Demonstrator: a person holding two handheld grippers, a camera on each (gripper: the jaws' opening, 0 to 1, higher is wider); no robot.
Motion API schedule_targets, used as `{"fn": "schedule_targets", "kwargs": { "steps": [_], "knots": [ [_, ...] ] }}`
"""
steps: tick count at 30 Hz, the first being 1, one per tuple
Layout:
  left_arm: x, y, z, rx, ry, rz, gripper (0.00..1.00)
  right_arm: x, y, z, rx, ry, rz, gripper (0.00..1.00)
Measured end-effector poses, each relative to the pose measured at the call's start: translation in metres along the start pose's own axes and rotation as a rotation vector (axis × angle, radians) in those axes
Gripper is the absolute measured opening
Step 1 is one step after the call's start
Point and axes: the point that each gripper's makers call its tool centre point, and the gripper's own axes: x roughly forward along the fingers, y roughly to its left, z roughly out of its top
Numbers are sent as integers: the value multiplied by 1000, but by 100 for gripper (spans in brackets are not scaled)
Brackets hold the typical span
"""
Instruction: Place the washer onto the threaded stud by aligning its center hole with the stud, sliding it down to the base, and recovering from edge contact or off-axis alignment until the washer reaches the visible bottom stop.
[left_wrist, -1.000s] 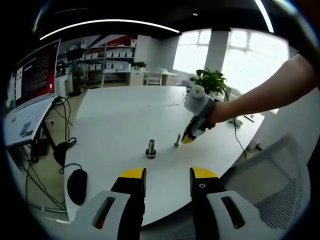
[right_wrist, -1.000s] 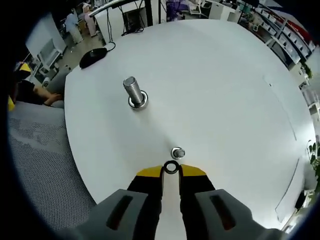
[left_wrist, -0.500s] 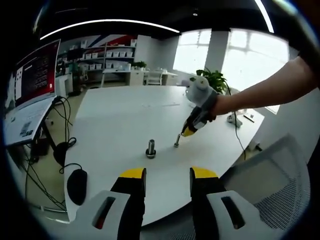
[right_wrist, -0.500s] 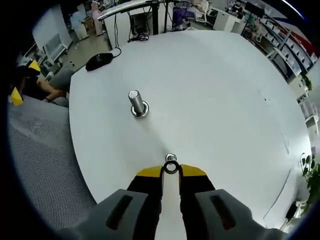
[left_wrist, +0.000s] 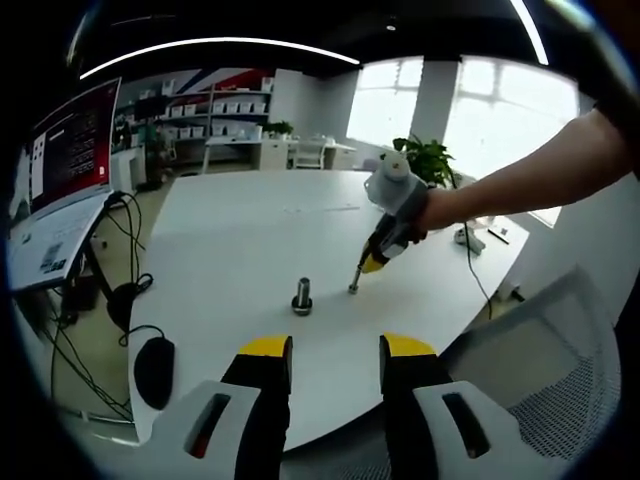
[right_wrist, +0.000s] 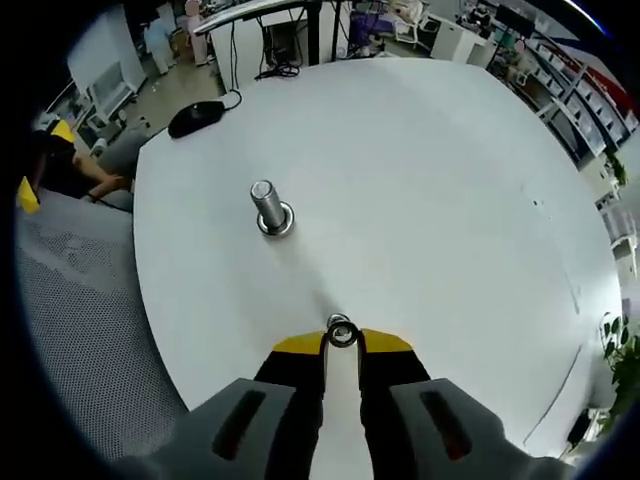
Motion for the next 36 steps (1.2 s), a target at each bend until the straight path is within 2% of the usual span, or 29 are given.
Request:
{"fn": "schedule_targets", "kwargs": {
  "steps": [5, 12, 19, 29, 36],
  "knots": [
    [0, -1, 1, -2, 1, -1, 33, 5, 0, 4, -20, 18, 9, 14],
    [0, -1, 0, -4, 2, 2, 33, 18, 2, -4, -23, 42, 20, 14],
    [0, -1, -1, -5, 7, 3, 33, 25, 13, -12, -9, 67, 31, 14],
    [0, -1, -1, -4, 6, 5, 33, 41, 16, -18, 5, 76, 33, 15],
    [0, -3, -1, -4, 8, -2, 33, 41, 17, -21, 26, 75, 28, 17]
  ]
}}
